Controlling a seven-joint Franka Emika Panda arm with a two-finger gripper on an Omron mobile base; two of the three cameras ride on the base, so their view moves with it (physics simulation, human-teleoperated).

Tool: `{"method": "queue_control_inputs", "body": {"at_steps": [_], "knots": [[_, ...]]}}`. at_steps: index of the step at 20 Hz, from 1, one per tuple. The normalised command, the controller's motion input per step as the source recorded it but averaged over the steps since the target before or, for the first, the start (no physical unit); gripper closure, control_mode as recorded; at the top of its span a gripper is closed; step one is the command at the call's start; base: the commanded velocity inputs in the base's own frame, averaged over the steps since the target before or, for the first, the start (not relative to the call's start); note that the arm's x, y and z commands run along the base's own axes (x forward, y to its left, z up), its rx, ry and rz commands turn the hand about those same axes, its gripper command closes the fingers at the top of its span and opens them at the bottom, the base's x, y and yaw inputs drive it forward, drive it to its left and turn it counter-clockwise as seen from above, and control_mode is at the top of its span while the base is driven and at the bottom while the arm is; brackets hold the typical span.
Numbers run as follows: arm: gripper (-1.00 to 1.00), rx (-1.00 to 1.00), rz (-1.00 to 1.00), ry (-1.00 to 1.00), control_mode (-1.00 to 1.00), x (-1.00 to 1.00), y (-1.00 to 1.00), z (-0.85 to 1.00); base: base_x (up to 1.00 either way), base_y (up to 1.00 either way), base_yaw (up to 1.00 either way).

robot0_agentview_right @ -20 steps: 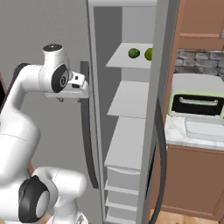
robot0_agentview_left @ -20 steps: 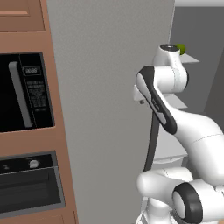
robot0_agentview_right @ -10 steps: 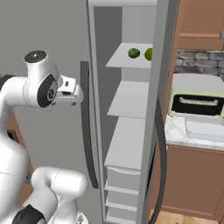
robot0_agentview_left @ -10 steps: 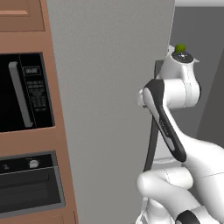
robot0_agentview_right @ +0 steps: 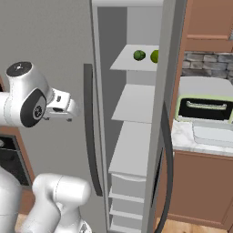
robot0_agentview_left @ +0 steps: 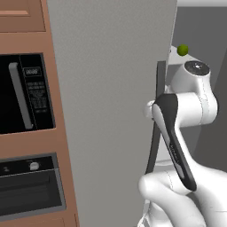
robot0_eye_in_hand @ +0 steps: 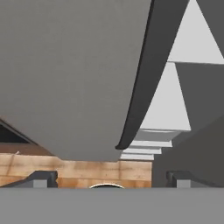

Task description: Take the avocado and lime out of the freezer and place them in the tupperware container on the counter. Then put the tupperware containing the vegetables back in the freezer.

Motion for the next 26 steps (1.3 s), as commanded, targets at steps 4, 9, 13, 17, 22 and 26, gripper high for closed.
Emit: {"method": "queue_control_inputs", "body": {"at_steps": [4, 9, 13, 17, 22, 26], "knots": [[-1.00, 0.00, -0.05, 0.14, -1.00, -0.27, -0.16, 0.00, 0.00, 0.00, 0.00], [-1.00, 0.00, -0.06, 0.13, -1.00, -0.04, -0.31, 0.00, 0.00, 0.00, 0.00], [-1.00, 0.00, -0.04, 0.08, -1.00, -0.04, -0.29, 0.00, 0.00, 0.00, 0.00], [-1.00, 0.00, -0.02, 0.08, -1.00, 0.00, -0.14, 0.00, 0.00, 0.00, 0.00], [-1.00, 0.00, -0.01, 0.04, 1.00, 0.00, -0.02, 0.00, 0.00, -0.02, -0.01], [-1.00, 0.00, 0.00, 0.00, 1.00, 0.00, 0.00, 0.00, 0.00, -0.15, -0.03]]}}
